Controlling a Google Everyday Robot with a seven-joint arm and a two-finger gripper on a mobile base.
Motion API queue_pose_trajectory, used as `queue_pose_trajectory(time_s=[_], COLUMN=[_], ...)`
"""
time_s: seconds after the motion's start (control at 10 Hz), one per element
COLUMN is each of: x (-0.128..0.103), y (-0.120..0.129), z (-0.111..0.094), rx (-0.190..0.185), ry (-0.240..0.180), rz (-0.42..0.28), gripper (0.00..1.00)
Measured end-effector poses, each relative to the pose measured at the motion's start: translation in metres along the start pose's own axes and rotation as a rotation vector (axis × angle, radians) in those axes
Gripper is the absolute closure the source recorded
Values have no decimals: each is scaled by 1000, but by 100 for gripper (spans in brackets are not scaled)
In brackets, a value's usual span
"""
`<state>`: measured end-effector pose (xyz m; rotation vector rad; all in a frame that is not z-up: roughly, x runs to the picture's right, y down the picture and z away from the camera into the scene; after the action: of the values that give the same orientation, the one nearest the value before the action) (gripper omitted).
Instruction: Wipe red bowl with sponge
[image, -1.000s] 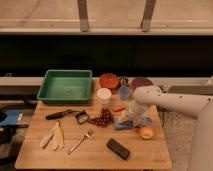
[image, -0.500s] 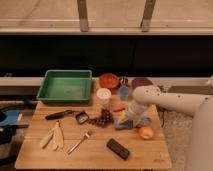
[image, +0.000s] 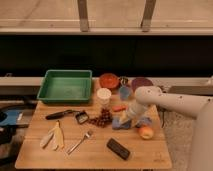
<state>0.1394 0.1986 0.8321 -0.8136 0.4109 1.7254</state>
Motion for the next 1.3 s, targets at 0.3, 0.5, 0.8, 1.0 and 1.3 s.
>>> queue_pose_trajectory(time_s=[0.3,0.5,0.8,1.0,1.3], x=[-1,-2,-4,-10,-32], y=[6,14,20,14,6], z=[-14,-43,-87,-106,-156], rx=[-32,-58,-88,-86,-94], ry=[-20,-52,-119,-168,-274], rz=[-10,-23,-23,3,64], gripper=[100,100,100,100,100])
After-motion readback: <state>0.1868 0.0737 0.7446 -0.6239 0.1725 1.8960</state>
